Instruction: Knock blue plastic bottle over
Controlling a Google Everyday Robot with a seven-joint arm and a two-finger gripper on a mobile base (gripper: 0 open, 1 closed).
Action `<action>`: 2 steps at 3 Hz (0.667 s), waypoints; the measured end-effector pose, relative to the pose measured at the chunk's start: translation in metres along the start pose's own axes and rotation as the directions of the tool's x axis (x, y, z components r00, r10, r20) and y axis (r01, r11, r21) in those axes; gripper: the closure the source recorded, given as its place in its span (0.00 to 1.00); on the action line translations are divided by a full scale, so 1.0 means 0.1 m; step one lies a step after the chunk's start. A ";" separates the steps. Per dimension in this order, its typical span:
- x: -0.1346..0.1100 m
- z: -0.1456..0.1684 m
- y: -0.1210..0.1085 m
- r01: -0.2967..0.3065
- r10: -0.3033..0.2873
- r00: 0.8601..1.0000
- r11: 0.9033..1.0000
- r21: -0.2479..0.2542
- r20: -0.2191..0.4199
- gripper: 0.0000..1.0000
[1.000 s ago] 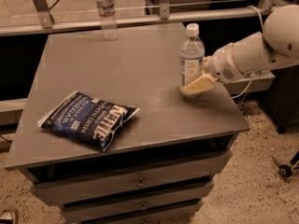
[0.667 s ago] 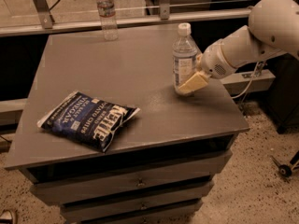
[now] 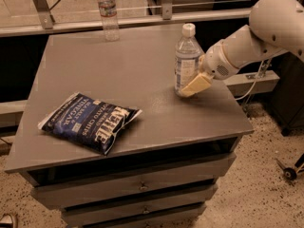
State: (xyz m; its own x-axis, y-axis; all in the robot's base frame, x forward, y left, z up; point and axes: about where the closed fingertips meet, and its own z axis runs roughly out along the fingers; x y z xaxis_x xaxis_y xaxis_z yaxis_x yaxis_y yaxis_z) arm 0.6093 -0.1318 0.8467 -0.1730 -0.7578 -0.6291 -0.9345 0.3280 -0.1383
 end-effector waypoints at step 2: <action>-0.11 -0.05 -0.04 0.130 -0.133 0.979 0.991 -0.028 -0.157 1.00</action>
Offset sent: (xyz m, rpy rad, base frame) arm 0.0211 -0.0015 0.0345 -0.6630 0.0039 0.2995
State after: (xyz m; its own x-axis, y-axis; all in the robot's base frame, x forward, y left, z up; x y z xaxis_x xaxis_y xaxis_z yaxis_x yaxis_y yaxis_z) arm 0.6130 -0.1274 0.8575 -0.0937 -0.8737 -0.4773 -0.9573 0.2107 -0.1978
